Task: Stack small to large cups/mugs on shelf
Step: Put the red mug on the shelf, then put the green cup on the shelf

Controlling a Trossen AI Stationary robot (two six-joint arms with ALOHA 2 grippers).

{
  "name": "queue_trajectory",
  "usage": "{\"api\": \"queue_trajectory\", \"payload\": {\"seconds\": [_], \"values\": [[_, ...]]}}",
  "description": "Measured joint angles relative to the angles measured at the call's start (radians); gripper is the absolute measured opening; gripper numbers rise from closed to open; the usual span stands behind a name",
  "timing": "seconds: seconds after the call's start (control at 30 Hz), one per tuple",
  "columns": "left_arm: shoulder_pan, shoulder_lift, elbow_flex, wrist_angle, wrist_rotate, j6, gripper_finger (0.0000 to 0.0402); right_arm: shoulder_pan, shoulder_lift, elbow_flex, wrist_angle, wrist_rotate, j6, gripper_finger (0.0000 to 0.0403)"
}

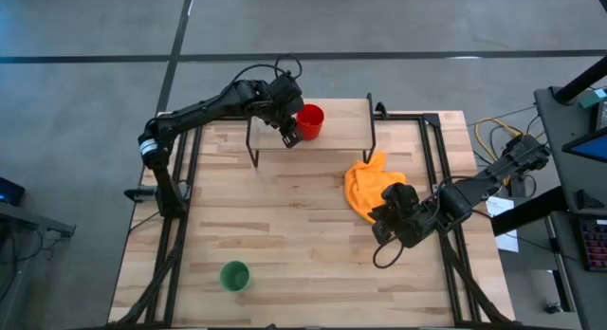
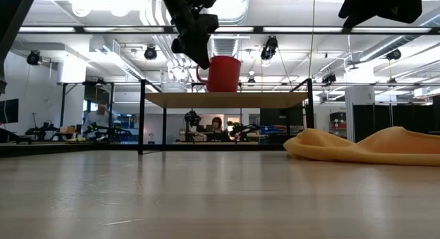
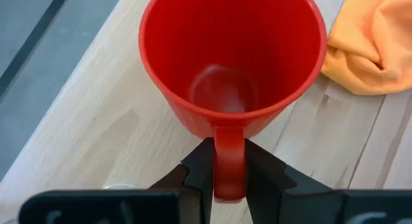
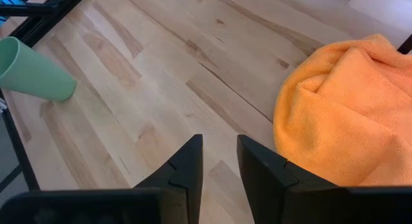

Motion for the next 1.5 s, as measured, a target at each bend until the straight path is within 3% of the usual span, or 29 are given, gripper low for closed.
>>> {"api": "queue_trajectory", "payload": {"seconds": [0.43,0.67,0.83,1.03,1.17,1.33,1.5], "values": [[0.000,0.022,-0.002,-0.006,0.000,0.000,0.0145,0.000,0.000,0.000,0.000,0.000,0.000,0.0091],[0.000,0.022,0.063,-0.012,-0.002,0.000,0.0147,0.000,0.000,0.000,0.000,0.000,0.000,0.0091],[-0.005,0.017,0.175,-0.113,-0.002,-0.001,0.0147,0.000,0.000,0.000,0.006,0.000,-0.024,0.0091],[-0.044,0.001,0.321,-0.390,0.001,-0.063,0.0148,0.000,0.000,0.000,0.120,0.000,-0.149,0.0091],[-0.089,-0.041,0.380,-0.536,0.016,-0.152,0.0148,0.000,0.002,0.000,0.285,-0.001,-0.368,0.0091],[-0.178,-0.128,0.361,-0.525,0.174,-0.214,0.0148,-0.010,0.018,0.001,0.426,-0.004,-0.599,0.0091],[-0.293,-0.170,0.355,-0.528,0.156,-0.313,0.0148,-0.048,0.048,0.001,0.424,-0.005,-0.596,0.0091]]}}
